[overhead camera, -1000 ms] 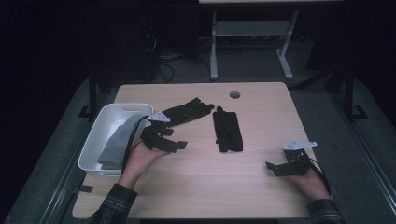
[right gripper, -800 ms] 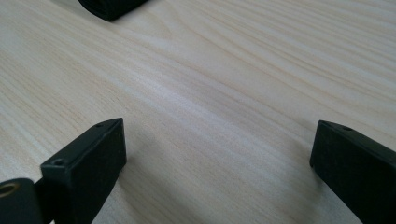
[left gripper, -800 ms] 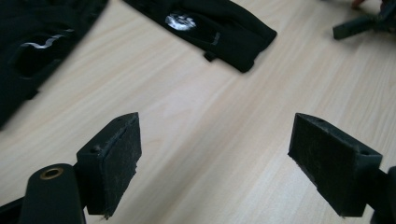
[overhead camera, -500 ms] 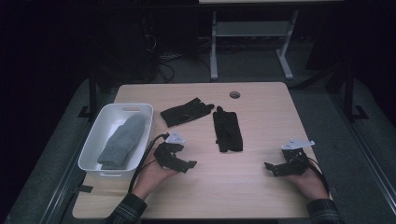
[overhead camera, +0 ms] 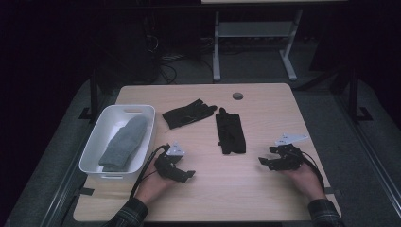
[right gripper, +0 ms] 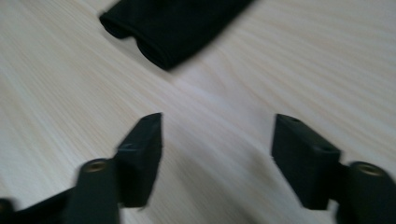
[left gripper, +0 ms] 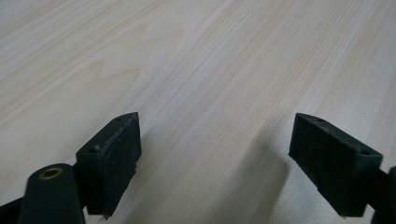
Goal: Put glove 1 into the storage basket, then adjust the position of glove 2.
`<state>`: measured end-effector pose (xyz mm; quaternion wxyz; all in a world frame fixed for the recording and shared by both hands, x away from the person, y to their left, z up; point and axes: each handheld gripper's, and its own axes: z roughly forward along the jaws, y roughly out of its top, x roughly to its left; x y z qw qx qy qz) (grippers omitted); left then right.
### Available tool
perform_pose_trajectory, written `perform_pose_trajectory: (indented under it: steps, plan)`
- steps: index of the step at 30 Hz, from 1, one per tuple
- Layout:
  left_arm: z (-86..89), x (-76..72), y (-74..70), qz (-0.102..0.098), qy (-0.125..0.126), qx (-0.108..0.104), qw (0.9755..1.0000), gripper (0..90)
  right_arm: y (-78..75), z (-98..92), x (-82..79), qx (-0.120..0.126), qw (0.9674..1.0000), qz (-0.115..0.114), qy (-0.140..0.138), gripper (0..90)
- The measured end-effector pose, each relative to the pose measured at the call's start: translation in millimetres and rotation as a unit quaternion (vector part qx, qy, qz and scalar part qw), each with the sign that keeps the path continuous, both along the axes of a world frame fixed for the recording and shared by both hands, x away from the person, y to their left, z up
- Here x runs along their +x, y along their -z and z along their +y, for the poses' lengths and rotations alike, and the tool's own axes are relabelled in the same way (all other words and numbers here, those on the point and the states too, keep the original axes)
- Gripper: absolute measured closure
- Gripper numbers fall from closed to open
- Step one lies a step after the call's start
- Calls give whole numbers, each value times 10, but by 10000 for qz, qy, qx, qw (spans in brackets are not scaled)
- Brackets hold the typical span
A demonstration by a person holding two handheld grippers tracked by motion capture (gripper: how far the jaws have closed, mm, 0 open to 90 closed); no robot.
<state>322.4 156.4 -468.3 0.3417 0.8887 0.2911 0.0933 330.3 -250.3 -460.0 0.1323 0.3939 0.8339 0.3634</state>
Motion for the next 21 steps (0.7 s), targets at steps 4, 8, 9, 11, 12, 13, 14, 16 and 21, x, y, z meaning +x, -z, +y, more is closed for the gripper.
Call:
perform_pose_trajectory:
  steps: [4, 8, 9, 11, 12, 13, 14, 16, 21]
  plan:
    - [19, -16, 39, -227, 41, 12, 9997, 142, -96, 74, 41, 140, 9997, -121, -149, 636]
    - [53, -30, 88, -369, 126, -199, 9990, 121, -145, 165, 126, 261, 9993, -65, -276, 819]
    - [60, -31, 93, -374, 130, -236, 9989, 121, -150, 191, 149, 250, 9991, -86, -321, 861]
    - [61, -32, 93, -380, 128, -228, 9989, 123, -161, 250, 182, 251, 9989, -113, -372, 900]
    - [62, -32, 92, -378, 124, -228, 9989, 123, -168, 281, 201, 256, 9988, -101, -399, 900]
    - [61, -33, 92, -377, 121, -229, 9990, 123, -175, 310, 221, 253, 9987, -114, -438, 900]
    - [60, -33, 92, -377, 119, -228, 9990, 123, -183, 340, 239, 281, 9984, -132, -466, 900]
    - [58, -34, 92, -378, 103, -225, 9990, 123, -196, 393, 280, 328, 9980, -153, -525, 900]
    - [54, -34, 94, -379, 62, -237, 9990, 123, -181, 518, 385, 346, 9977, -175, -555, 900]
